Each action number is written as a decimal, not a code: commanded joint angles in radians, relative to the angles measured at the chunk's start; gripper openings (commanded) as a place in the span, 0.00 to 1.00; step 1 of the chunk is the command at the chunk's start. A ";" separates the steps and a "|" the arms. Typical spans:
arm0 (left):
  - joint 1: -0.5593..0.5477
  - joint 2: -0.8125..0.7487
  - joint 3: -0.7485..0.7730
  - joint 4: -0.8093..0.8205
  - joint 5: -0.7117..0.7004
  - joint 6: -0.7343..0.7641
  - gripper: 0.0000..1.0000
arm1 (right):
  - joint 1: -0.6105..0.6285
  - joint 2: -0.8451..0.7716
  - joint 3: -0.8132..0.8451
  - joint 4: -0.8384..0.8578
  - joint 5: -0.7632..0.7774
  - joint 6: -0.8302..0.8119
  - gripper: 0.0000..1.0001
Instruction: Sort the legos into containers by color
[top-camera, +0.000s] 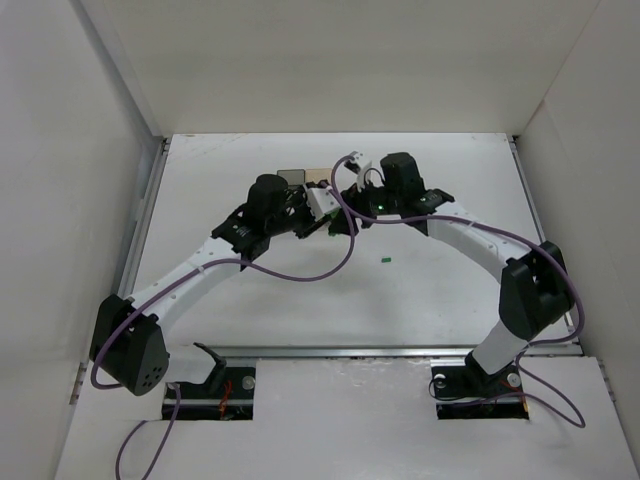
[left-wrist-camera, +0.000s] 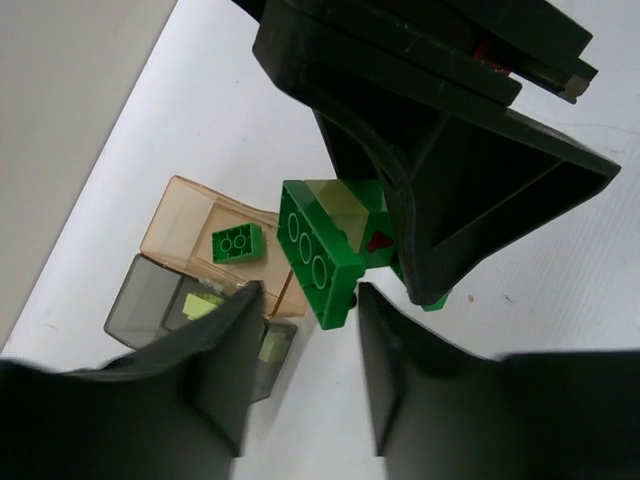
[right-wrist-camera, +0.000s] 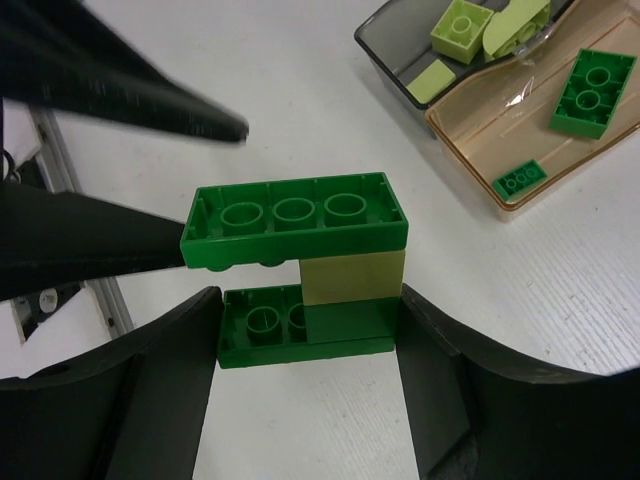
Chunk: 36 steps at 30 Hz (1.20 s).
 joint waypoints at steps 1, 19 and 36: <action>-0.004 -0.010 -0.002 0.035 0.004 -0.032 0.34 | 0.015 -0.051 0.067 0.057 -0.042 -0.004 0.40; 0.091 -0.010 -0.007 0.163 -0.348 -0.316 0.00 | 0.024 -0.021 -0.043 0.047 -0.022 0.062 0.22; 0.109 0.048 0.064 0.121 -0.202 -0.417 0.00 | -0.065 0.000 -0.086 -0.046 0.394 0.193 0.23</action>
